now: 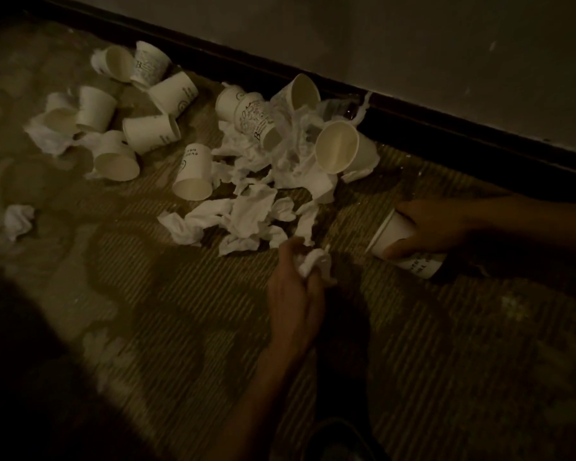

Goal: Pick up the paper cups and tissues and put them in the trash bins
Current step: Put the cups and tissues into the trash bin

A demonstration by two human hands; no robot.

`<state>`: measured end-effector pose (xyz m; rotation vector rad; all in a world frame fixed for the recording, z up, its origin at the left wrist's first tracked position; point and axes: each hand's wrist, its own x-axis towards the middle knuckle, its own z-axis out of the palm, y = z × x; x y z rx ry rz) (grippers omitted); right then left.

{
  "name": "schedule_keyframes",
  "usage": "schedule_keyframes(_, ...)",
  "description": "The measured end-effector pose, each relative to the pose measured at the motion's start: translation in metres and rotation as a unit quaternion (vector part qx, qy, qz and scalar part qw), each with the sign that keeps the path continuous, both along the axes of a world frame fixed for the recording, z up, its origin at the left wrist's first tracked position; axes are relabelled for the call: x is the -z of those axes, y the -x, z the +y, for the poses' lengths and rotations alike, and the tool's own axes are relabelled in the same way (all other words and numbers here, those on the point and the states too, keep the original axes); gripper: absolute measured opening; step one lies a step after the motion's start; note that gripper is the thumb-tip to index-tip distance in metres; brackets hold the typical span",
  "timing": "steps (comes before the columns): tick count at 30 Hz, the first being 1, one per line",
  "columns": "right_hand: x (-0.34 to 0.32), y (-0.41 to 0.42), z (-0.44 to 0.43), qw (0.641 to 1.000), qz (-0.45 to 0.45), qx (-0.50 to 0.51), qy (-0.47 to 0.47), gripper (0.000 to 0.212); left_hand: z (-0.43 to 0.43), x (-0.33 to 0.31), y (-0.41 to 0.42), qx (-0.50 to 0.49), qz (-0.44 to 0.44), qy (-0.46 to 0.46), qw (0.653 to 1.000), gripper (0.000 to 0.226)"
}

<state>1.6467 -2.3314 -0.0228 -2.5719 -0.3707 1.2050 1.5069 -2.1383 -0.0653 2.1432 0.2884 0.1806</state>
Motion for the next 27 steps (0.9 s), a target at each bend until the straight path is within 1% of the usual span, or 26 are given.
schedule_keyframes(1,-0.001,-0.002,-0.001,1.000,0.007,0.011,-0.014,0.078,0.002,0.000,-0.005,-0.012,0.002,-0.020,1.000,0.037)
schedule_keyframes(4,-0.004,-0.006,-0.002,0.999,0.027,0.028,-0.031,0.072,0.000,0.001,-0.027,-0.031,0.029,-0.058,0.997,0.042)
schedule_keyframes(8,-0.006,-0.012,-0.005,0.993,0.079,0.064,-0.063,0.062,-0.005,0.009,-0.051,0.037,0.086,-0.119,0.988,0.058)
schedule_keyframes(10,-0.006,-0.015,-0.009,0.985,0.117,0.094,-0.081,0.059,-0.007,0.018,-0.057,0.032,0.125,-0.135,0.982,0.061)
schedule_keyframes(12,-0.005,-0.017,-0.012,0.977,0.143,0.124,-0.094,0.057,-0.007,0.024,-0.059,0.005,0.151,-0.162,0.975,0.056)
schedule_keyframes(14,-0.004,-0.019,-0.014,0.976,0.146,0.131,-0.093,0.058,-0.006,0.029,-0.060,-0.013,0.154,-0.176,0.972,0.039)
schedule_keyframes(16,-0.003,-0.021,-0.014,0.978,0.142,0.125,-0.086,0.060,-0.003,0.031,-0.059,-0.016,0.146,-0.171,0.974,0.022)
schedule_keyframes(18,-0.003,-0.022,-0.011,0.977,0.145,0.128,-0.087,0.061,0.000,0.032,-0.056,-0.014,0.127,-0.153,0.980,0.017)
schedule_keyframes(19,-0.003,-0.022,-0.009,0.975,0.148,0.134,-0.094,0.062,0.001,0.031,-0.052,-0.012,0.114,-0.137,0.984,0.022)
schedule_keyframes(21,-0.002,-0.021,0.000,0.971,0.146,0.146,-0.120,0.067,0.000,0.024,-0.041,-0.007,0.090,-0.093,0.992,0.044)
schedule_keyframes(22,-0.002,-0.019,0.006,0.970,0.142,0.146,-0.135,0.070,-0.001,0.019,-0.036,-0.009,0.074,-0.070,0.995,0.047)
schedule_keyframes(24,-0.002,-0.015,0.021,0.967,0.138,0.138,-0.162,0.077,-0.002,0.012,-0.027,-0.025,0.042,-0.030,0.998,0.046)
schedule_keyframes(26,0.000,-0.010,0.035,0.967,0.138,0.127,-0.171,0.086,-0.002,0.006,-0.022,-0.052,0.027,-0.010,0.998,0.052)
schedule_keyframes(27,0.001,-0.008,0.040,0.967,0.138,0.122,-0.174,0.086,-0.002,0.005,-0.020,-0.061,0.025,0.002,0.998,0.056)
